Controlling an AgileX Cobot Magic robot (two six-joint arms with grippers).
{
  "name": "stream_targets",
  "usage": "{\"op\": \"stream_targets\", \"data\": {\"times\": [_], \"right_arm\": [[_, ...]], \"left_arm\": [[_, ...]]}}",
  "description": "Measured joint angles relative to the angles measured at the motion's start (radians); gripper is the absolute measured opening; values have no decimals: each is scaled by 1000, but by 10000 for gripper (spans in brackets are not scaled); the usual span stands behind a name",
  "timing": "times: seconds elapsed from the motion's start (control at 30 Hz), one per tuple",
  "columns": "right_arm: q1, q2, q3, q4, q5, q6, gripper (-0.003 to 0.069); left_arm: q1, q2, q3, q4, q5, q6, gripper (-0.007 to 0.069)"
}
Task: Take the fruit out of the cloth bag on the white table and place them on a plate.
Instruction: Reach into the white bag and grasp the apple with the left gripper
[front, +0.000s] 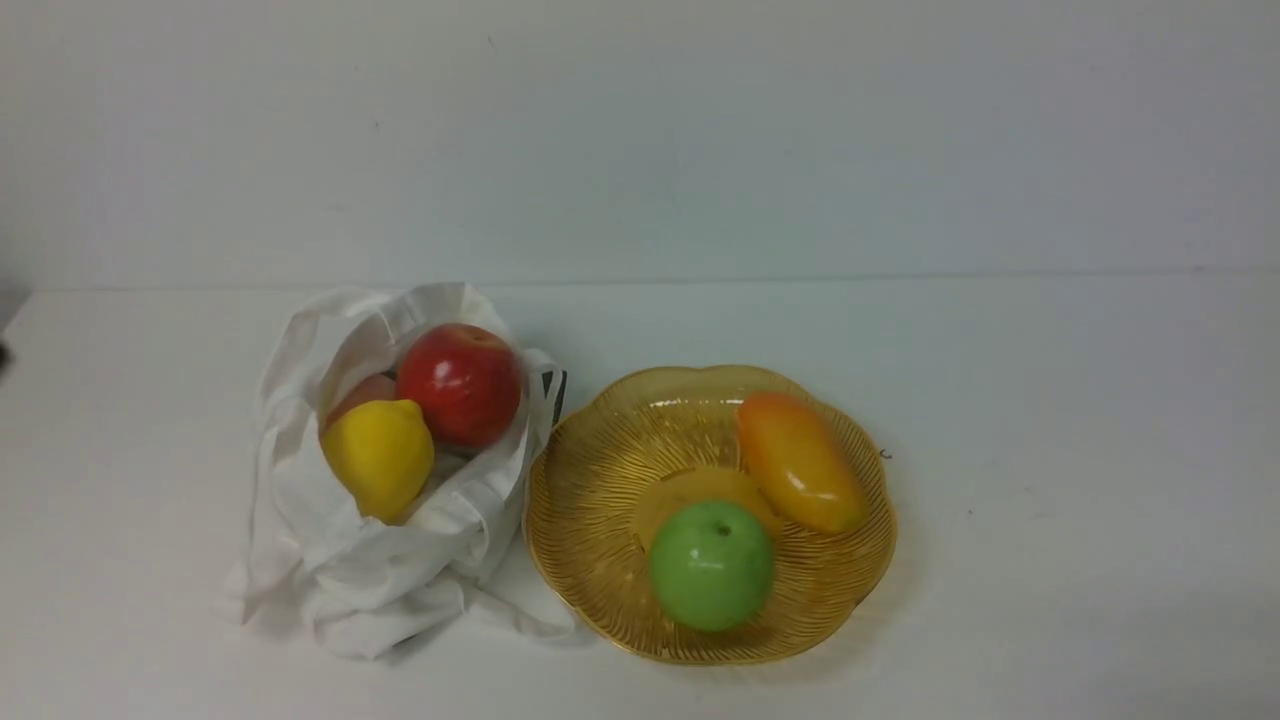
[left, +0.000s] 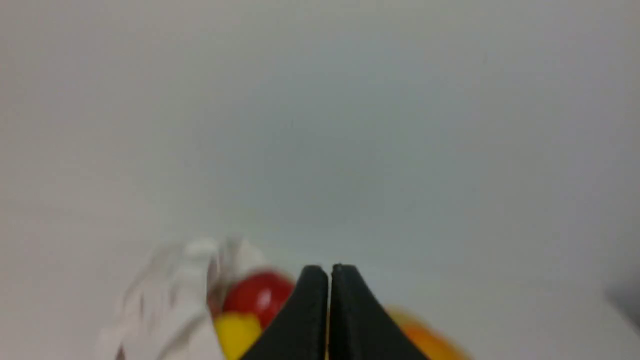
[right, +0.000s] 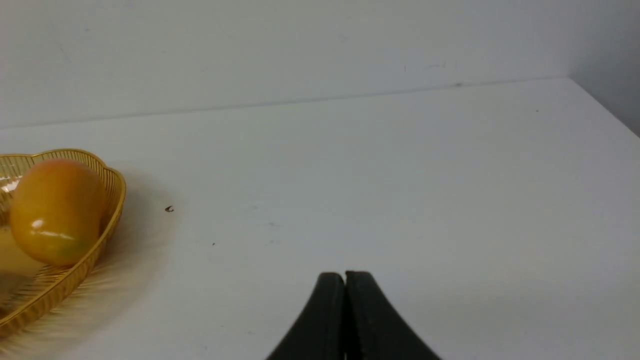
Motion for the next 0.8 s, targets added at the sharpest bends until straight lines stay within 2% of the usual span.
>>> {"op": "stream_targets", "data": {"times": [0.03,0.07,0.13,0.17,0.23,0.33,0.67,0.8], "right_arm": [[0,0,0,0,0,0,-13],[0,0,0,0,0,0,-13],[0,0,0,0,0,0,-13],[0,0,0,0,0,0,-13],[0,0,0,0,0,0,-13],[0,0,0,0,0,0,-13],[0,0,0,0,0,0,-13],[0,0,0,0,0,0,-13]], "left_arm": [[0,47,-33,2,61,16,-8],[0,199,-96,6,160,73,-8],[0,310,-150,9,216,148,-8],[0,323,-150,9,216,148,-8],[0,488,-227,14,252,249,-8],[-31,664,-345,38,276,333,-8],[-190,1028,-606,220,360,319,-8],[-235,1119,-683,270,370,332,28]]}}
